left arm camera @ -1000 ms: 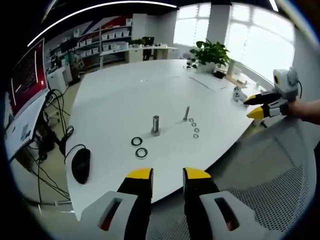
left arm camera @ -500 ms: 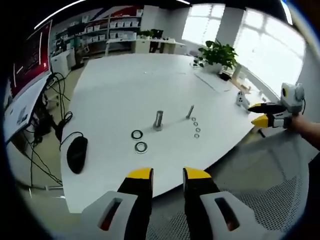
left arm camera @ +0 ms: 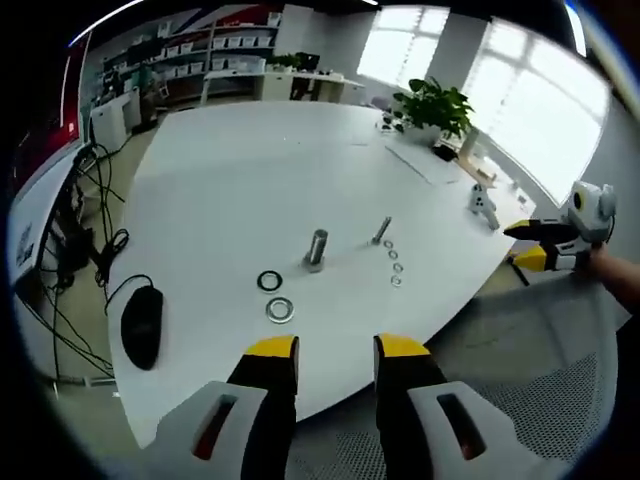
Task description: Place the washer onto the threaded stud by aligning its center hole with the stud, sliding it down to the base, and recovering from edge contact or off-axis alignment until the washer reaches the visible bottom stop.
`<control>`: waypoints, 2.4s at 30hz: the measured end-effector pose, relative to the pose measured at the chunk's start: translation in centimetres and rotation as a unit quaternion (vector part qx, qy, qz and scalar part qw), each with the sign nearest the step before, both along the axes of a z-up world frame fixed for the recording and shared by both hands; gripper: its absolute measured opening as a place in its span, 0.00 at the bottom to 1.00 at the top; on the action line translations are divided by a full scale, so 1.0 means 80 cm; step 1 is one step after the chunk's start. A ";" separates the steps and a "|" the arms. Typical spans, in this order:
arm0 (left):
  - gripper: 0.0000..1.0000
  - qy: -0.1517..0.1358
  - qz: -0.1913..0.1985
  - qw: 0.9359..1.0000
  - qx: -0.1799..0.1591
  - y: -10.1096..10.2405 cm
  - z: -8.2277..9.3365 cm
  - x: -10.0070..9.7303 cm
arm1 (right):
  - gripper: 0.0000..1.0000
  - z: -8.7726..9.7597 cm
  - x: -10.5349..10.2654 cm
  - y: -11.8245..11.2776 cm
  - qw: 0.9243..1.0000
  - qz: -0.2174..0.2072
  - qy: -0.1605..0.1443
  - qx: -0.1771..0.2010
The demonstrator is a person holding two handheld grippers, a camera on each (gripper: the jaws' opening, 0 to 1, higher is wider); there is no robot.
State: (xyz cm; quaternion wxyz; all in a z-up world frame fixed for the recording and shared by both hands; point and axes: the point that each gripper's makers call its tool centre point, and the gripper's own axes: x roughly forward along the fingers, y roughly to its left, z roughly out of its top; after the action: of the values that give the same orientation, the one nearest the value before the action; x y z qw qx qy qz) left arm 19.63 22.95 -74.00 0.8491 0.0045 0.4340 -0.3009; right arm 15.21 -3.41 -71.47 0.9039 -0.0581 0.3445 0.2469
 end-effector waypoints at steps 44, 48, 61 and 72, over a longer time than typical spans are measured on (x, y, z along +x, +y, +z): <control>0.29 0.071 -0.139 0.972 0.174 -0.005 -0.147 0.088 | 0.42 -0.004 0.001 -0.007 1.000 -0.010 0.004 -0.010; 0.29 0.073 -0.156 0.966 0.192 -0.005 -0.156 0.086 | 0.42 0.003 0.004 -0.010 1.000 -0.017 -0.008 -0.010; 0.21 0.068 -0.217 0.945 0.234 -0.008 -0.158 0.096 | 0.41 0.001 0.004 -0.010 1.000 -0.017 -0.003 -0.009; 0.21 0.125 -0.264 0.910 0.295 -0.007 -0.161 0.095 | 0.41 -0.001 0.003 -0.012 1.000 -0.020 0.000 -0.013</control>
State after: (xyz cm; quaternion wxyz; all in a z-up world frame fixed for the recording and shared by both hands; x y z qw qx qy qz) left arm 27.22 22.37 -86.86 0.6375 0.3316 0.5882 -0.3710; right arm 15.47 -4.37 -71.58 0.9078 -0.0634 0.3486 0.2245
